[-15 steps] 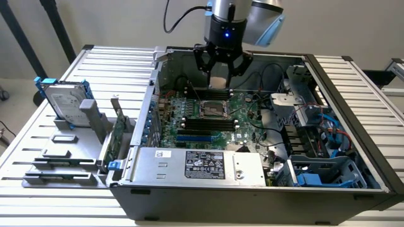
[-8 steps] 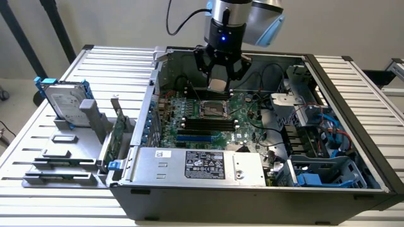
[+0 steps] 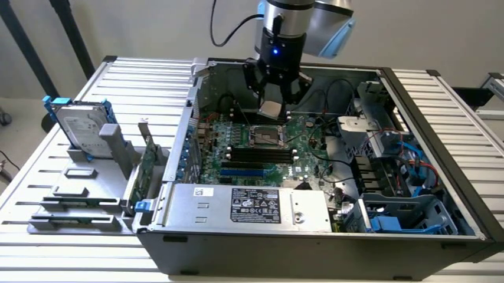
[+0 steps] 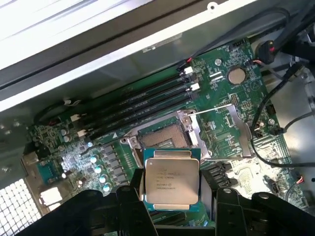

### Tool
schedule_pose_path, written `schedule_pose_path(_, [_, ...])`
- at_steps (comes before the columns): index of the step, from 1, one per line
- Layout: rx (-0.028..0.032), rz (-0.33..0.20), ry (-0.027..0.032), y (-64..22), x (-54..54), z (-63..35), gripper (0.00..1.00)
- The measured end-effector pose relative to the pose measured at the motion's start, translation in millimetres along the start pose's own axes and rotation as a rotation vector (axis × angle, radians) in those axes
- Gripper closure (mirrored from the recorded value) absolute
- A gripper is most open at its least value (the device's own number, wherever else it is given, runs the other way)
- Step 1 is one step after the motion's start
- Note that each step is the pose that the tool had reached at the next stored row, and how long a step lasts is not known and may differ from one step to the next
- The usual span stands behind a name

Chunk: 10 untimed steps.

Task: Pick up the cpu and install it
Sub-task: 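Place the cpu into insertion slot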

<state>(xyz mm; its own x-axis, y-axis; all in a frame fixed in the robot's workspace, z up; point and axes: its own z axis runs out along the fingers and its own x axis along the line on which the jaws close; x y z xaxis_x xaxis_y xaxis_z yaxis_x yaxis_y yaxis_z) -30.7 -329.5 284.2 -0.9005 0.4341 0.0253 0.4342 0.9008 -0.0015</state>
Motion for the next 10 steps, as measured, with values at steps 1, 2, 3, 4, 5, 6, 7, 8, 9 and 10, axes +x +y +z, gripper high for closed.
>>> schedule_pose_path(1, [-0.0005,0.018,0.0000,0.0,0.0,0.9,0.45])
schedule_pose_path(2, [-0.0010,0.036,0.0000,0.0,0.0,1.9,0.45])
schedule_pose_path(3, [-0.0014,0.054,0.0001,0.0,-0.1,2.9,0.45])
schedule_pose_path(4, [-0.0020,0.072,0.0001,0.0,-0.1,3.8,0.45])
schedule_pose_path(5, [-0.0023,0.090,0.0001,0.0,-0.1,4.8,0.45])
schedule_pose_path(6, [-0.0029,0.108,0.0001,0.0,-0.2,5.7,0.45])
schedule_pose_path(7, [-0.0033,0.126,0.0002,0.0,-0.2,6.7,0.45])
schedule_pose_path(8, [-0.0037,0.144,0.0002,0.0,-0.2,7.6,0.45])
schedule_pose_path(9, [-0.0042,0.163,0.0002,0.0,-0.2,8.6,0.45])
schedule_pose_path(10, [-0.0046,0.181,0.0003,0.0,-0.3,9.5,0.45])
